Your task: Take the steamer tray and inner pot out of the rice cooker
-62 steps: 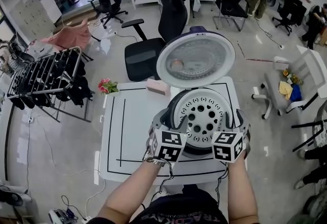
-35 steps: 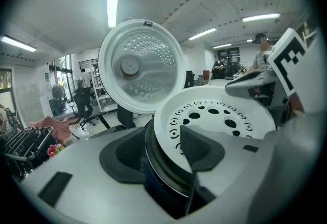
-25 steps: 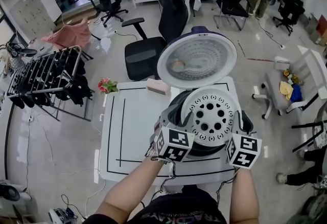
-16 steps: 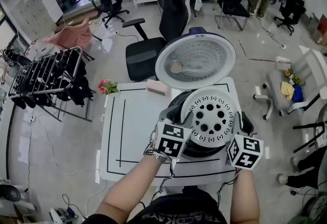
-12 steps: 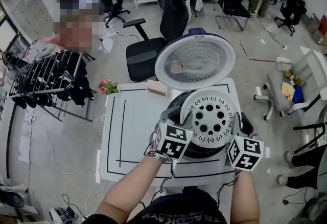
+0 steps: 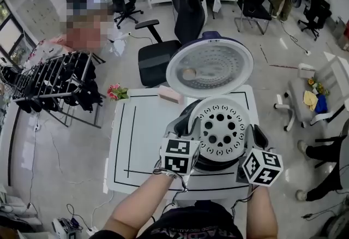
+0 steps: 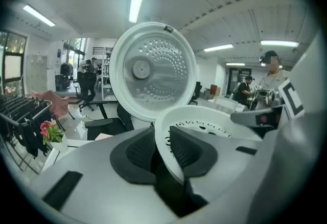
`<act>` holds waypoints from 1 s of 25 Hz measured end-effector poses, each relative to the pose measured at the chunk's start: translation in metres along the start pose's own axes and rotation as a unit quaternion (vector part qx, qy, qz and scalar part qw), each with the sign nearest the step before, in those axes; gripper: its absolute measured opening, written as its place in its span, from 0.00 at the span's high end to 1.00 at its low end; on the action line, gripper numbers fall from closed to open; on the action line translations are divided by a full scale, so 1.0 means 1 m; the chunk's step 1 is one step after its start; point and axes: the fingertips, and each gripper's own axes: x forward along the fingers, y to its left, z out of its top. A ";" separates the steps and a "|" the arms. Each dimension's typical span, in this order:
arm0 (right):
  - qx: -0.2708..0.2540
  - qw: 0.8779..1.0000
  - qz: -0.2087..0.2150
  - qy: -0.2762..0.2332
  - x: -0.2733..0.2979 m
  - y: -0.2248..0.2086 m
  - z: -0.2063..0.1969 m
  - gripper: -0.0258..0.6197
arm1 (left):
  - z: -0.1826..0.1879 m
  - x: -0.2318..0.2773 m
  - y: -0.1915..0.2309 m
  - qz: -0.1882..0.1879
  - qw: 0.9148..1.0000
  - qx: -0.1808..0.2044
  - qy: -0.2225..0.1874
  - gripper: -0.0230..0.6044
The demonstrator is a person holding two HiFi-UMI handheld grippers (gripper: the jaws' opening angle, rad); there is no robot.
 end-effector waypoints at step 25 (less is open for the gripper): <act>-0.025 0.978 0.203 -0.046 0.004 0.138 0.070 0.87 | 0.034 -0.110 0.094 0.159 0.977 -0.080 -0.114 0.81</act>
